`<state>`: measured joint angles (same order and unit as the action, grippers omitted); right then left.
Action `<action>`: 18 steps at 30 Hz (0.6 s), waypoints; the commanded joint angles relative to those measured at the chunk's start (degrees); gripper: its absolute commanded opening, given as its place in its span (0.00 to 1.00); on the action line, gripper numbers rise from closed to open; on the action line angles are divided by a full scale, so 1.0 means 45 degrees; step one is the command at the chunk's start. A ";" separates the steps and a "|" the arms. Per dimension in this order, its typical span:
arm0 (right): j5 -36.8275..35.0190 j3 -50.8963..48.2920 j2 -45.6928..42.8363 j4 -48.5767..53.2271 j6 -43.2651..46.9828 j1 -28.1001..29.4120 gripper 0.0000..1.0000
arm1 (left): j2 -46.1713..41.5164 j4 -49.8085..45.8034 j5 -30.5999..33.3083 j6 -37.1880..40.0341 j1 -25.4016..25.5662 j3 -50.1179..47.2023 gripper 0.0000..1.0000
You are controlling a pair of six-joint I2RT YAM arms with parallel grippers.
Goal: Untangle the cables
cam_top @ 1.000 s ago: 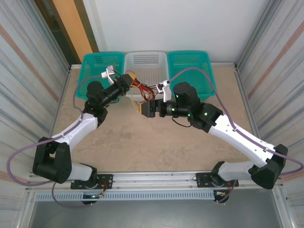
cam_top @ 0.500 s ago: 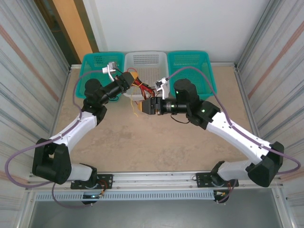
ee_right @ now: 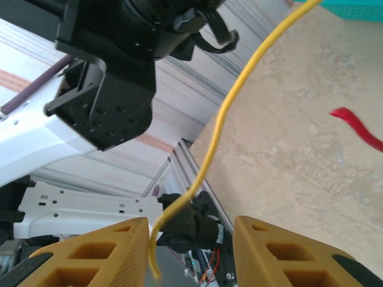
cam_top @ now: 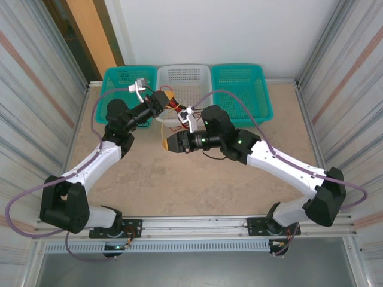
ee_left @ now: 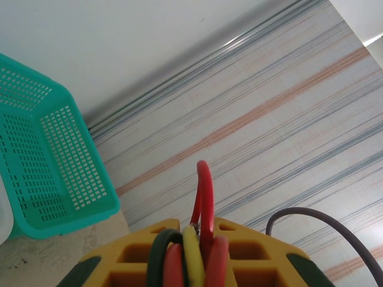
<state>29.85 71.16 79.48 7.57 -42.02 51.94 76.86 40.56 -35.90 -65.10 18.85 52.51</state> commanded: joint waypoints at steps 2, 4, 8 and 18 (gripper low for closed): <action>0.0145 0.0111 0.0179 -0.0706 -0.0224 0.0251 0.47 | -0.0262 0.0635 0.0243 0.0150 -0.0007 0.0423 0.00; 0.0125 0.0092 0.0180 -0.0799 -0.0262 0.0292 0.47 | -0.0234 0.0636 0.0243 0.0169 0.0009 0.0423 0.00; -0.0070 0.0050 0.0150 -0.0807 -0.0136 0.0400 0.35 | -0.0147 0.0924 0.0214 -0.0058 0.0008 0.0382 0.00; -0.0299 -0.0376 -0.0637 -0.0561 -0.0213 -0.0106 0.53 | -0.0240 0.0858 -0.0090 0.0149 -0.0002 0.0461 0.00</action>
<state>29.32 70.35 79.22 5.23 -43.00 52.38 76.88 40.93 -35.57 -65.25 18.85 52.51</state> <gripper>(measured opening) 0.523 0.173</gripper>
